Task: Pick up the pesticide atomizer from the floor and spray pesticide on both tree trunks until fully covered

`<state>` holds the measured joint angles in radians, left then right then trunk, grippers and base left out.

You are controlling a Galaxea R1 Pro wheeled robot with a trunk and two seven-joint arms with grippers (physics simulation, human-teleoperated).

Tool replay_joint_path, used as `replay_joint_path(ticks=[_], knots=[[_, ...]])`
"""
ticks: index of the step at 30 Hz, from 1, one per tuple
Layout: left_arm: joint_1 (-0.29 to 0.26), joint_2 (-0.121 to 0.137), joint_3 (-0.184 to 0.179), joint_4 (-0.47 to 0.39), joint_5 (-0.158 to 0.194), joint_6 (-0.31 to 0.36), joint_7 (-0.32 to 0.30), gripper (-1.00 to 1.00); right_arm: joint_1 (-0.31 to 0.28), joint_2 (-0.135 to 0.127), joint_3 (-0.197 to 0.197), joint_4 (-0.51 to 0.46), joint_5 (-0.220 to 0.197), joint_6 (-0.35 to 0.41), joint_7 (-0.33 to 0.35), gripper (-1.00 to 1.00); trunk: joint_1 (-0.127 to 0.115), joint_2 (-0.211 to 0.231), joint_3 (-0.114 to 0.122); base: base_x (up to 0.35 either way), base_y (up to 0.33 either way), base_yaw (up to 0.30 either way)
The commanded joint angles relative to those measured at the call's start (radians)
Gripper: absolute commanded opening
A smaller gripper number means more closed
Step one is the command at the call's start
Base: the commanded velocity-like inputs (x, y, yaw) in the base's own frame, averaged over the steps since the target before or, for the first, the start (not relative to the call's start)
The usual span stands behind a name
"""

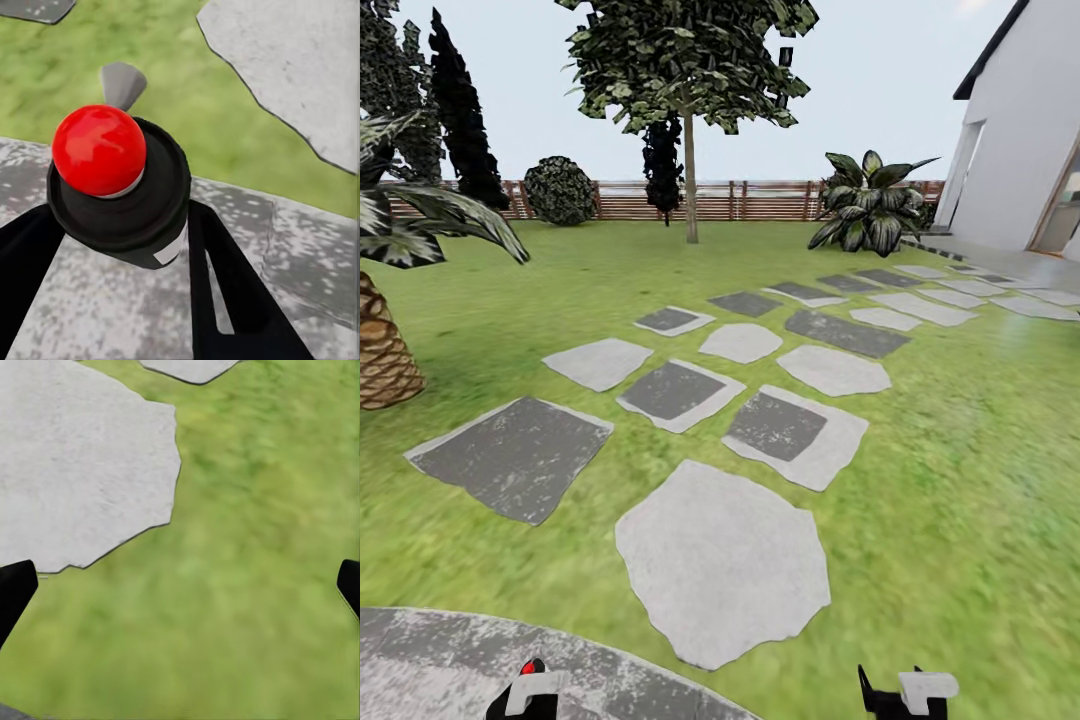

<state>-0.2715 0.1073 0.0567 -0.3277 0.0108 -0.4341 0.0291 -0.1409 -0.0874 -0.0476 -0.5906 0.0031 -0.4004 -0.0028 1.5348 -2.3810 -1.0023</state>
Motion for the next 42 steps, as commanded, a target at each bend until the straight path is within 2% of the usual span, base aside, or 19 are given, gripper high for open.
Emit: replay_joint_path(ticks=[1,42], knots=[[0.0,0.0,0.0,0.0,0.0,0.0,0.0,-1.0,0.0,0.0,0.0,0.0,0.0,0.0,0.0,1.0,0.0,0.0,0.0,0.338,-0.089,0.0],[0.0,0.0,0.0,0.001,0.0,0.0,0.0,-1.0,0.0,0.0,0.0,0.0,0.0,0.001,0.001,1.0,0.0,0.0,0.0,0.338,-0.089,0.0]])
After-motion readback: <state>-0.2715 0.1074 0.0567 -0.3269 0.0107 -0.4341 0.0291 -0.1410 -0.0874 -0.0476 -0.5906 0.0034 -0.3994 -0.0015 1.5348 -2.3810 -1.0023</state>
